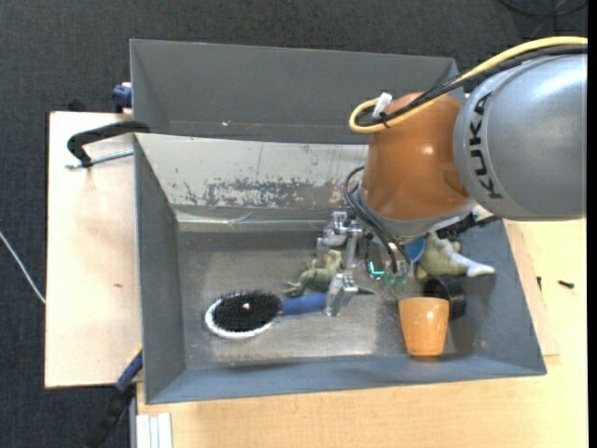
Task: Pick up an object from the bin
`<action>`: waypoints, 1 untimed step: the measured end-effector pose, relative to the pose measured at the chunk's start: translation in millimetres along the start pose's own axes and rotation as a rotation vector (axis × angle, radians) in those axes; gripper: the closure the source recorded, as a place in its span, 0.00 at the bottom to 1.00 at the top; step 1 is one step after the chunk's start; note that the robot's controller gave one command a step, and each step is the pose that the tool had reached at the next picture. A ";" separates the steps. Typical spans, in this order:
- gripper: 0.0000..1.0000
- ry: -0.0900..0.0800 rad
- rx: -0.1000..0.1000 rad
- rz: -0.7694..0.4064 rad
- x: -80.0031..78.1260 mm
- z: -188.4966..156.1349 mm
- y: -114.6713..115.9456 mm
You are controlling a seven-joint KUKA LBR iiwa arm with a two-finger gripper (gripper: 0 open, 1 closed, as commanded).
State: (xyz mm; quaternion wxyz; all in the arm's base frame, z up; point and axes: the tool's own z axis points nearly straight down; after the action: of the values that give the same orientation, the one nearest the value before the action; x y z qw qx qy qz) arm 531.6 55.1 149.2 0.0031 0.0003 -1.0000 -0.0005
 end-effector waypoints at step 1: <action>0.00 -0.015 -0.001 -0.142 4.6 78.7 10.0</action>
Offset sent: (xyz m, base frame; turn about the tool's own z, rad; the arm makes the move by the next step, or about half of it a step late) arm -0.0076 0.0085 -0.0792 -0.1425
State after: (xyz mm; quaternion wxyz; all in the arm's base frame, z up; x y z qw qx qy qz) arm 526.5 65.2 70.6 -0.0046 0.0715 -0.9974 -0.0013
